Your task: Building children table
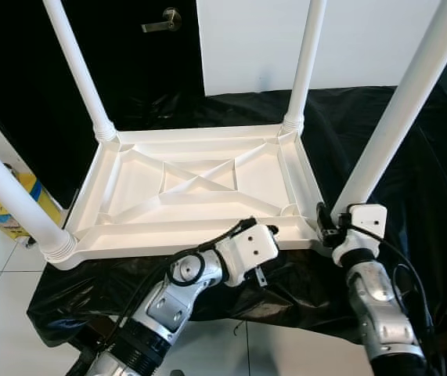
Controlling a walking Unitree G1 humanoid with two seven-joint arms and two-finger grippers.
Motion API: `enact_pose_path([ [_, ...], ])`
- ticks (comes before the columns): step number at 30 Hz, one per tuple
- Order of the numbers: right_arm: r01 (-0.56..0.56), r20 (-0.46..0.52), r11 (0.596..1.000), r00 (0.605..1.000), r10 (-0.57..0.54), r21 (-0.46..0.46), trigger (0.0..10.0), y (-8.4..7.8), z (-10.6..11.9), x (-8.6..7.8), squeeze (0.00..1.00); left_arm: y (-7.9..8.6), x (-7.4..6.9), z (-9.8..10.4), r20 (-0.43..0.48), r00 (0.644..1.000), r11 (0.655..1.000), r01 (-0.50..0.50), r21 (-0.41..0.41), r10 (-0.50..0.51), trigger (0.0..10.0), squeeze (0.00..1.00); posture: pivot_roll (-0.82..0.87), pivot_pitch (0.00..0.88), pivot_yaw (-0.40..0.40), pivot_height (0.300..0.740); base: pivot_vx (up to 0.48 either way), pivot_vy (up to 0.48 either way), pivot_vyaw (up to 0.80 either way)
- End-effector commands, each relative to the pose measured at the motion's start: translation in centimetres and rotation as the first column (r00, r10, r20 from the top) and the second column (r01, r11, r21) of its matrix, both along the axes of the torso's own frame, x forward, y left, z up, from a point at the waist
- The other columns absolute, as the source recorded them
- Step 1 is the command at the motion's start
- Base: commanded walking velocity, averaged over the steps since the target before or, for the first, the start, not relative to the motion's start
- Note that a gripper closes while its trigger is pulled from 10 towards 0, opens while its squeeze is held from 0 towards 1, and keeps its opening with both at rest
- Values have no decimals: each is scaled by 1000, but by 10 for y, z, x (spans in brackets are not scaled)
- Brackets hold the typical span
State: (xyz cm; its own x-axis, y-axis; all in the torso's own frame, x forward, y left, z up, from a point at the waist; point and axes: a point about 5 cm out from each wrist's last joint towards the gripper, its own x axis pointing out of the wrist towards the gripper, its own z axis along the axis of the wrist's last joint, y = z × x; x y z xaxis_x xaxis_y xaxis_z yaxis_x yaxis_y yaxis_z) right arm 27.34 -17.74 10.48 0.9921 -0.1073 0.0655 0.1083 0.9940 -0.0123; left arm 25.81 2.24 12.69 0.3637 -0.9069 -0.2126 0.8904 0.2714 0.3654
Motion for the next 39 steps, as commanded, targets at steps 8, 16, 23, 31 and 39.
enact_pose_path([
  [8,225,-120,974,968,-222,8,10000,-7,-22,-12,0,-3,-3,-1,2,1000,1000,-1,-3,1,10000,0,-97,29,7,740,0,0,0],
  [16,230,-109,973,968,-227,16,10000,-3,-20,-14,0,-5,-3,0,8,1000,1000,21,5,-21,10000,0,-108,24,21,740,0,0,0],
  [23,221,-95,975,971,-219,9,10000,0,-18,-15,0,-5,-4,0,5,1000,1000,26,4,-26,10000,0,-106,25,20,740,0,0,0],
  [31,154,-42,988,987,-153,7,10000,6,-10,-15,1000,-5,-6,0,2,1000,1000,29,5,-29,10000,0,-94,29,22,740,0,0,0],
  [39,35,25,999,999,-35,-5,10000,-2,0,-16,1000,-1,-6,0,0,1000,1000,14,9,-14,10000,0,-71,47,12,740,0,0,0],
])
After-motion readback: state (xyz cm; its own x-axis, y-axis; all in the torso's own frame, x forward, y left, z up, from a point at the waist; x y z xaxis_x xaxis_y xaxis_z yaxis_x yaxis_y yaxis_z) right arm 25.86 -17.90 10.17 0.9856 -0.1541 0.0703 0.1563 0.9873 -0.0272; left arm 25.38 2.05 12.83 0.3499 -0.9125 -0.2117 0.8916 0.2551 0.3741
